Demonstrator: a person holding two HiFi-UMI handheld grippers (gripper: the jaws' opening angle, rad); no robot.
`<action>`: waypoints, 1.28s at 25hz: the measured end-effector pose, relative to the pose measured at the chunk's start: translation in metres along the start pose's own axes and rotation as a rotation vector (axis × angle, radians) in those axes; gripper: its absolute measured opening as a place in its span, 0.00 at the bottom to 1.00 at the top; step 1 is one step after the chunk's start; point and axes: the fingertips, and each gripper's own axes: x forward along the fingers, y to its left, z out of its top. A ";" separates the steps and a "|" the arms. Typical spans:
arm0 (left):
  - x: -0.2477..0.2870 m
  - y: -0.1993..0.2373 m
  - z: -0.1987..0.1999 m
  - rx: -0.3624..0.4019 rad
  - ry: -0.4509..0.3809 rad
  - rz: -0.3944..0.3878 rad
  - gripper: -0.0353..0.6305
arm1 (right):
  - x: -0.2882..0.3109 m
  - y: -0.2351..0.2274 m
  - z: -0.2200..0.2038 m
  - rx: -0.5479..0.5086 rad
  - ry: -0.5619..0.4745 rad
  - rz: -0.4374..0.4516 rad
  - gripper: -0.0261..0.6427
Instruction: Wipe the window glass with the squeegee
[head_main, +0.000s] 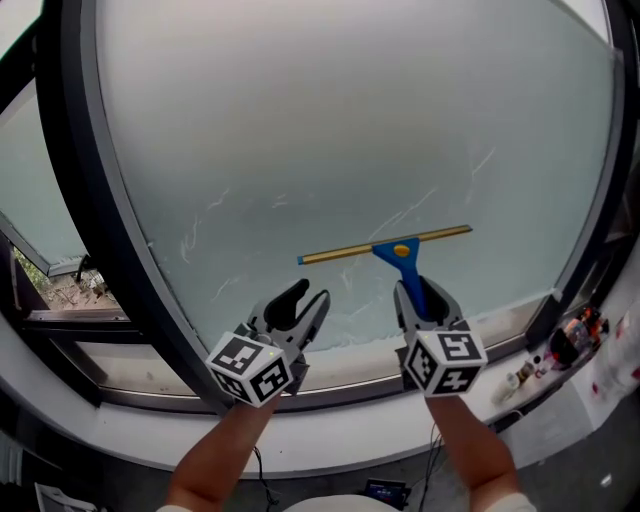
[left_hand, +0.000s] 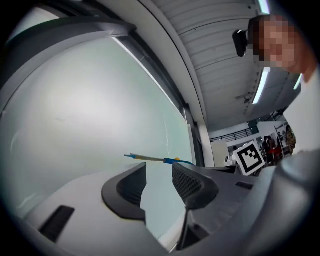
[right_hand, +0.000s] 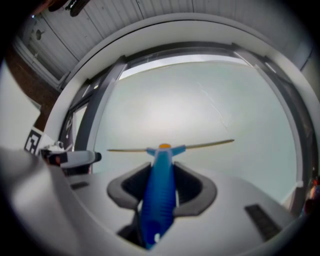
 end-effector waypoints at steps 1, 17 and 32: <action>-0.001 0.002 0.007 0.018 -0.002 -0.002 0.32 | 0.003 0.003 0.008 -0.003 -0.007 -0.002 0.27; -0.023 0.015 0.087 0.115 -0.036 -0.022 0.32 | 0.025 0.044 0.084 -0.060 -0.070 -0.022 0.27; 0.046 0.016 0.198 0.324 -0.126 0.036 0.31 | 0.098 0.020 0.278 -0.146 -0.269 -0.022 0.27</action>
